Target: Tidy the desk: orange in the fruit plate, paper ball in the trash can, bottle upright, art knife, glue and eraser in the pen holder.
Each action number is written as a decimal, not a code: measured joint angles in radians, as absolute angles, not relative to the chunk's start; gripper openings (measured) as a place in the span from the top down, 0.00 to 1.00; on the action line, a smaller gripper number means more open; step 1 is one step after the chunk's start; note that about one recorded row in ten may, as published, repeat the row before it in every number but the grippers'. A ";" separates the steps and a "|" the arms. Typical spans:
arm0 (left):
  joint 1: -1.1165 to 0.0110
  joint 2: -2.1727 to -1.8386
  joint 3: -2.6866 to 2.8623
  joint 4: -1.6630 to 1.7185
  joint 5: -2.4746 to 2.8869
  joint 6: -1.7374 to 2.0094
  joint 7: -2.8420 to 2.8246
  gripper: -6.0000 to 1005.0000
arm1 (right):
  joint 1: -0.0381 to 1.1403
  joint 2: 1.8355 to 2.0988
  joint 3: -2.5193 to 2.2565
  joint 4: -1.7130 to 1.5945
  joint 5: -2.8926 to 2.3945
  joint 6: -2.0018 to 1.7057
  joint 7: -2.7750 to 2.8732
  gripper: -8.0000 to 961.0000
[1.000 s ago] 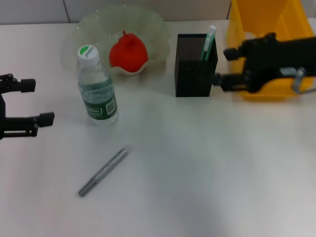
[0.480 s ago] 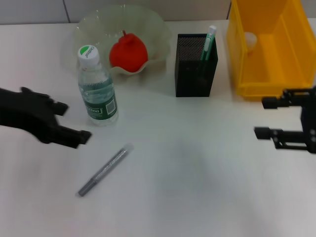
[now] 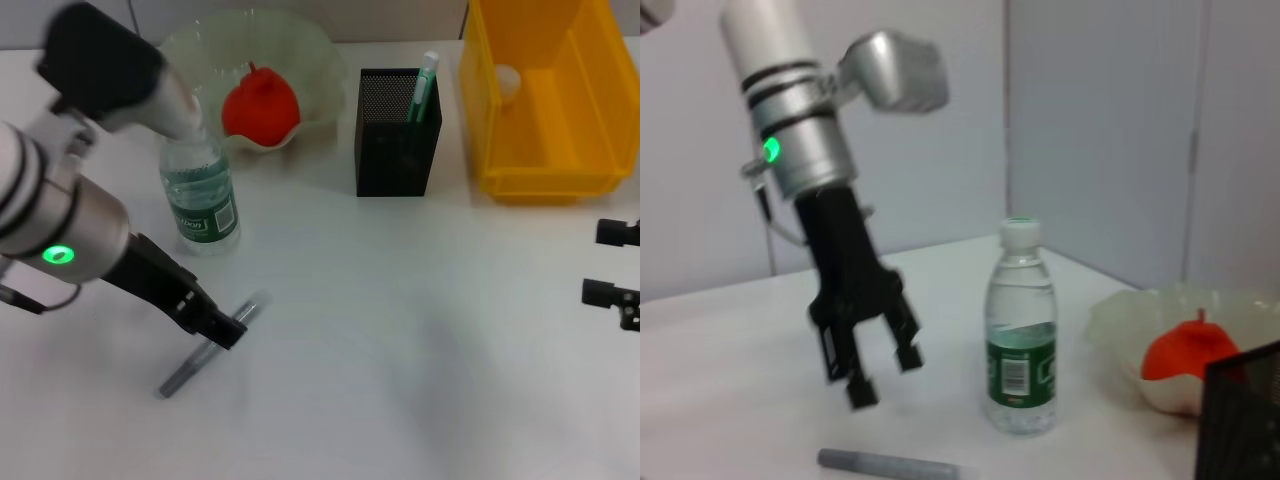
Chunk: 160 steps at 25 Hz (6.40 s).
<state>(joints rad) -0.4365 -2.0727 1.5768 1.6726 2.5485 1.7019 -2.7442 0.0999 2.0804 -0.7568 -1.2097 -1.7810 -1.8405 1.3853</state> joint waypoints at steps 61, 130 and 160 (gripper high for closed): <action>-0.626 -2.080 1.840 1.320 2.686 1.551 -2.879 0.73 | 0.171 2.075 -0.639 -1.098 -1.851 -1.828 1.344 0.34; -0.569 -2.071 1.703 0.983 1.275 0.694 -1.659 0.41 | 0.153 2.079 -0.525 -1.111 -1.826 -1.967 1.394 0.34; -0.316 -1.960 1.147 0.714 1.689 1.761 -1.339 0.13 | 0.287 2.083 -0.548 -0.791 -1.935 -1.952 1.191 0.20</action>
